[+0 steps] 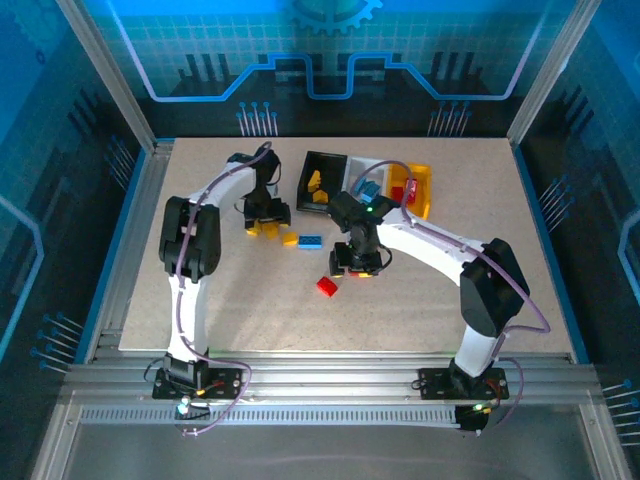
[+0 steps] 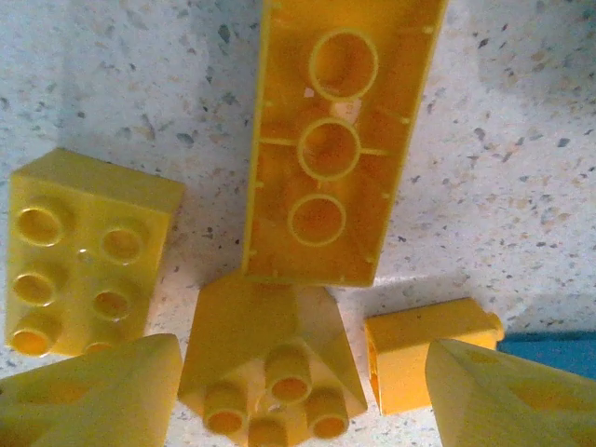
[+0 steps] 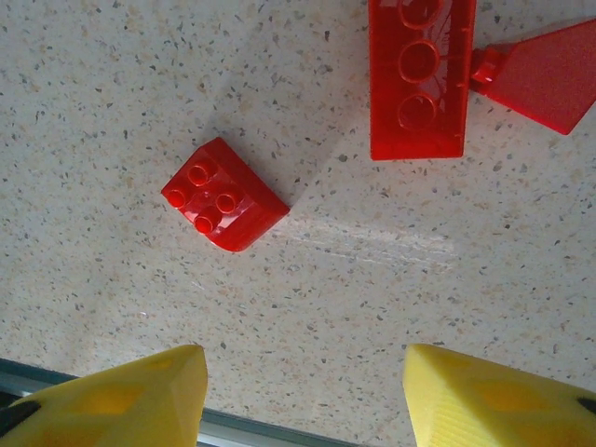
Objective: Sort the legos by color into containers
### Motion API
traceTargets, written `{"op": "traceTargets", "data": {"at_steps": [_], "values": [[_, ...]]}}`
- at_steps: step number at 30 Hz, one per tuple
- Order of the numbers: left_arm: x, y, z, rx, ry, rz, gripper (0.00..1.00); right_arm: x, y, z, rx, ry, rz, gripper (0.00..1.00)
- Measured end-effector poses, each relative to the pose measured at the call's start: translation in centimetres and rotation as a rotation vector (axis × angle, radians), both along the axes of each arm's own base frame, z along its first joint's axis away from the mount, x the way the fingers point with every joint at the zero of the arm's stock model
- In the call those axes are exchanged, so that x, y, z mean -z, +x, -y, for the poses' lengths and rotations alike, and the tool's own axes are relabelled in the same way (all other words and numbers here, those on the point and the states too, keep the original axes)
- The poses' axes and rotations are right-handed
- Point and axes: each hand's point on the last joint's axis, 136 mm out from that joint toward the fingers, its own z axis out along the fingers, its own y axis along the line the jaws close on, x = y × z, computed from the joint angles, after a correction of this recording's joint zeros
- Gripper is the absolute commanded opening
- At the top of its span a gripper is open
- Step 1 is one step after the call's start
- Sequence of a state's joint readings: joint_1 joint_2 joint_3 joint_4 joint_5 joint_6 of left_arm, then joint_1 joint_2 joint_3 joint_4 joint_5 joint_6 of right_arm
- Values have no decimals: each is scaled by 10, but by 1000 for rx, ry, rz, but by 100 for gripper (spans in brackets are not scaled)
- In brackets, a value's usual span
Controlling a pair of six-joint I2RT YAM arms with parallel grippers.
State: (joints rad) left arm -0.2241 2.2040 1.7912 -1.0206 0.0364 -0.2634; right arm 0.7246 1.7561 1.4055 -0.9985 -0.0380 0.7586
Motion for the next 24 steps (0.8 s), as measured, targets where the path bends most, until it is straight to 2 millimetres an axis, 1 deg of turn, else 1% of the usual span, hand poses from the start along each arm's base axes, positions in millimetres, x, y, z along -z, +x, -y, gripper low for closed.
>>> {"op": "traceTargets", "data": {"at_steps": [2,5,10,14,18,24], "values": [[3,-1,0,1,2,-6,69,0,1,0,2,2,2,60],[4,0,0,-1,7,-6,64,2,1,1,4,1,0,60],[4,0,0,-5,8,-5,57,6,-1,4,7,-7,-8,60],[7,0,1,-2,9,-10,53,5,-1,4,6,-4,-5,60],[9,-1,0,5,17,-13,45,3,-2,5,7,-2,-2,60],[8,-1,0,10,19,-13,39,4,-4,7,8,-4,-4,60]]}}
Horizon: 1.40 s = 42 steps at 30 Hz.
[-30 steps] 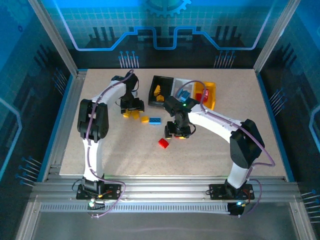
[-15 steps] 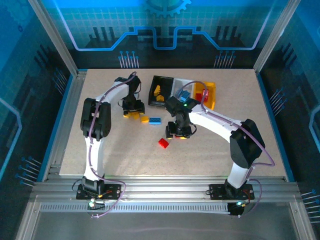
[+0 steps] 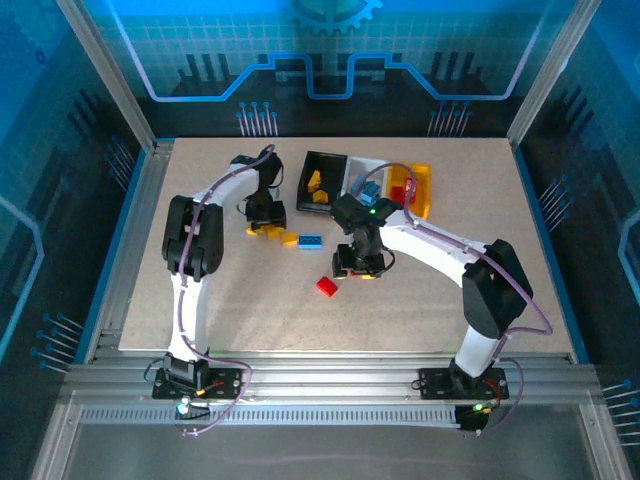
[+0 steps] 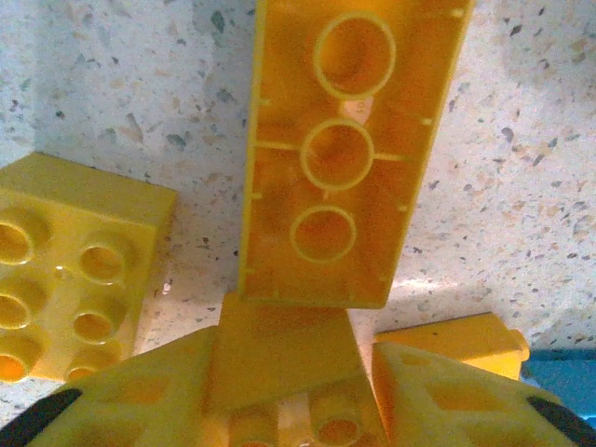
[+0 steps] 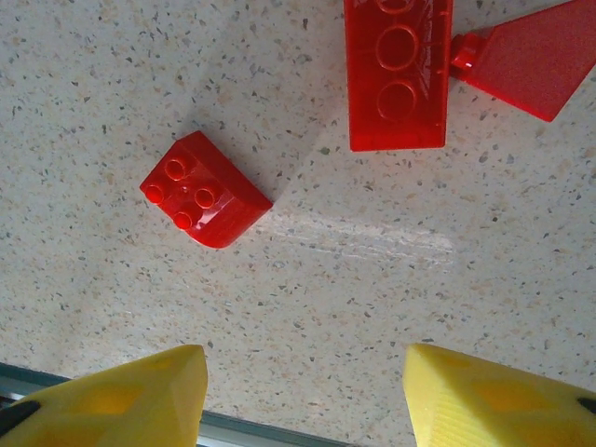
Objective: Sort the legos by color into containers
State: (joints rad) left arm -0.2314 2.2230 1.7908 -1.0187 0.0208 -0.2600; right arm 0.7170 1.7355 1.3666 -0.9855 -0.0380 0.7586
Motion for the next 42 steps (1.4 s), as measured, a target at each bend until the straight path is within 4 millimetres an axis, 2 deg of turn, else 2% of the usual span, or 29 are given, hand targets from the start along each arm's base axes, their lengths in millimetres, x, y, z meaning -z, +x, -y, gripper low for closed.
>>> {"op": "traceTargets", "data": {"at_steps": [9,16,22,32,35,38,42], "values": [[-5,1,0,5,-2,13,33,-1,0,0,0,3,4,60],[-38,10,1,-40,-87,71,34,-3,1,2,4,3,9,60],[-74,41,14,-134,-240,163,34,-9,5,8,22,7,26,60],[-119,100,64,-282,-601,319,35,-20,8,25,66,15,42,60],[-121,117,79,-277,-644,333,35,-20,7,27,69,8,41,60],[-112,131,95,-262,-655,334,36,-20,6,29,71,1,39,60],[-97,138,110,-244,-653,316,37,-22,7,33,78,-3,45,60]]}}
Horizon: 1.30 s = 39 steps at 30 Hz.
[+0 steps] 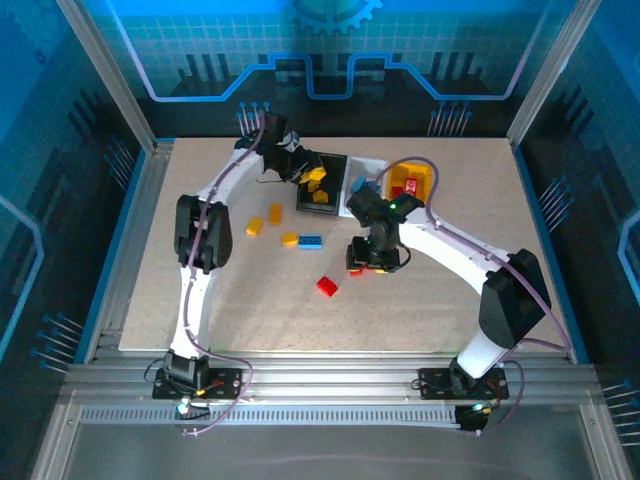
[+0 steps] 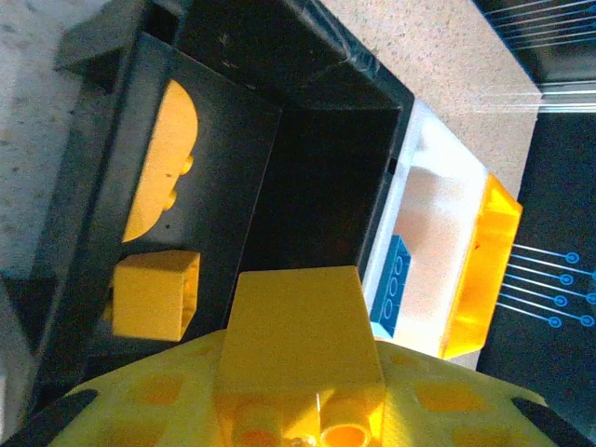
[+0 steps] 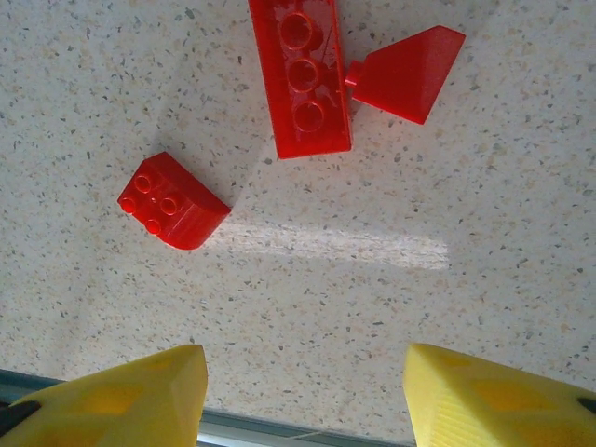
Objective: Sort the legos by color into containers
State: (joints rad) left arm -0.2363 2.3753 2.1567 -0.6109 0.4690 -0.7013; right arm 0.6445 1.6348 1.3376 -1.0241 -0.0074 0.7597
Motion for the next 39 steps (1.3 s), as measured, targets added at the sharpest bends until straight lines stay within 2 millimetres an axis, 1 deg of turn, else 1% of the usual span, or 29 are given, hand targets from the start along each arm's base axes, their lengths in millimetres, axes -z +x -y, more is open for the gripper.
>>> {"op": "traceTargets", "data": {"at_steps": [3,6,9,14,17,21,24,26,30,32,35,39], "values": [[7,6,4,5,2,-7,40,0,-1,2,6,0,-1,60],[12,7,3,2,5,-19,47,2,-3,3,14,-4,-8,60],[12,7,3,2,6,-24,51,2,-2,3,19,-3,-9,60],[10,7,3,2,6,-20,54,2,-2,3,26,-3,-11,60],[10,6,2,6,11,-20,55,2,1,-3,20,-3,-12,60],[7,2,-7,16,56,-12,56,3,8,-13,8,-2,-10,60],[0,-7,-24,11,112,-8,57,2,12,-20,-6,2,-8,60],[-10,-16,-39,4,152,2,58,3,15,-25,-20,4,-6,60],[-29,-39,-63,7,213,23,60,7,19,-32,-53,2,-14,60],[-35,-60,-70,22,241,26,61,13,19,-35,-86,1,-25,60],[-33,-97,-77,48,260,-1,65,25,13,-46,-197,3,-44,60],[-17,-148,-88,63,261,-65,67,43,-3,-66,-415,-6,-68,63]]}}
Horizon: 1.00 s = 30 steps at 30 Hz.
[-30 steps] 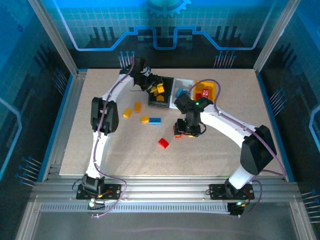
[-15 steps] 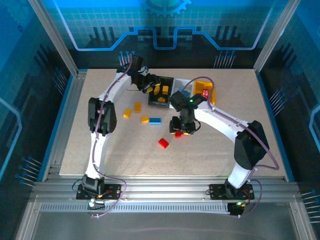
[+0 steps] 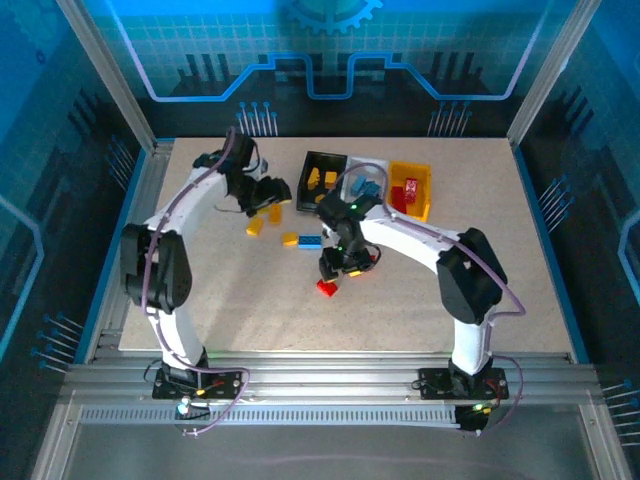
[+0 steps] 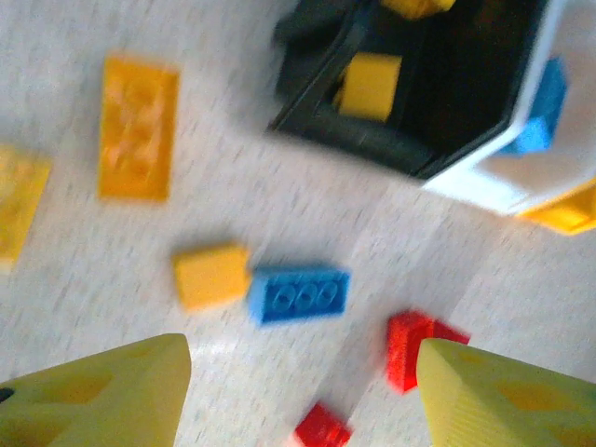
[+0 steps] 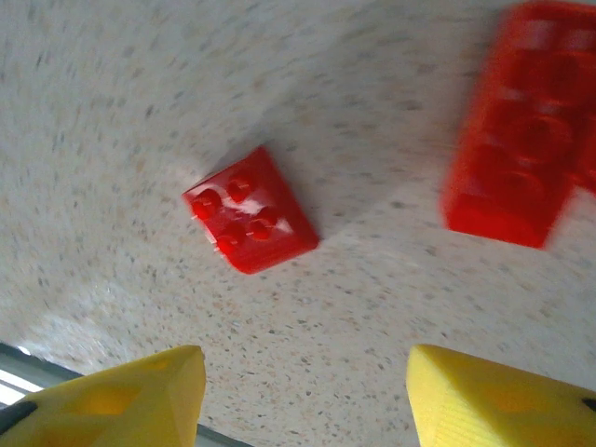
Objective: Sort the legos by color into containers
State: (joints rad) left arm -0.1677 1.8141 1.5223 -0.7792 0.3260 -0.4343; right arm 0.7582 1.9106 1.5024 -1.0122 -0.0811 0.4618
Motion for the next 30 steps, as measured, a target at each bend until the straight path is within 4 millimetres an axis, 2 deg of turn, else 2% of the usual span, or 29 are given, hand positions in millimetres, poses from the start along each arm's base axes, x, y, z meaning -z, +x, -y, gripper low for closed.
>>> {"op": "traceTargets", "data": {"at_steps": [2,4,8,13,17,19,23,30], "values": [[10,-25,-9,-12,-3,-44,68,9,-7,-12,-116,-13,-5,64],[17,-42,-19,-30,-1,-69,70,15,-11,-20,-191,-22,-6,65],[19,-59,-31,-57,-2,-82,71,28,-8,-25,-275,-56,-8,65],[11,-66,-34,-50,-5,-54,72,45,1,-24,-301,-117,-5,65],[5,-67,-39,-49,-5,-32,72,58,1,-21,-312,-160,-17,62],[5,-66,-43,-51,-3,-26,72,62,2,-19,-318,-187,-15,56],[7,-67,-48,-55,-1,-29,72,61,3,-18,-317,-216,7,34],[9,-69,-47,-45,-8,-36,72,58,5,-18,-290,-221,22,29]]}}
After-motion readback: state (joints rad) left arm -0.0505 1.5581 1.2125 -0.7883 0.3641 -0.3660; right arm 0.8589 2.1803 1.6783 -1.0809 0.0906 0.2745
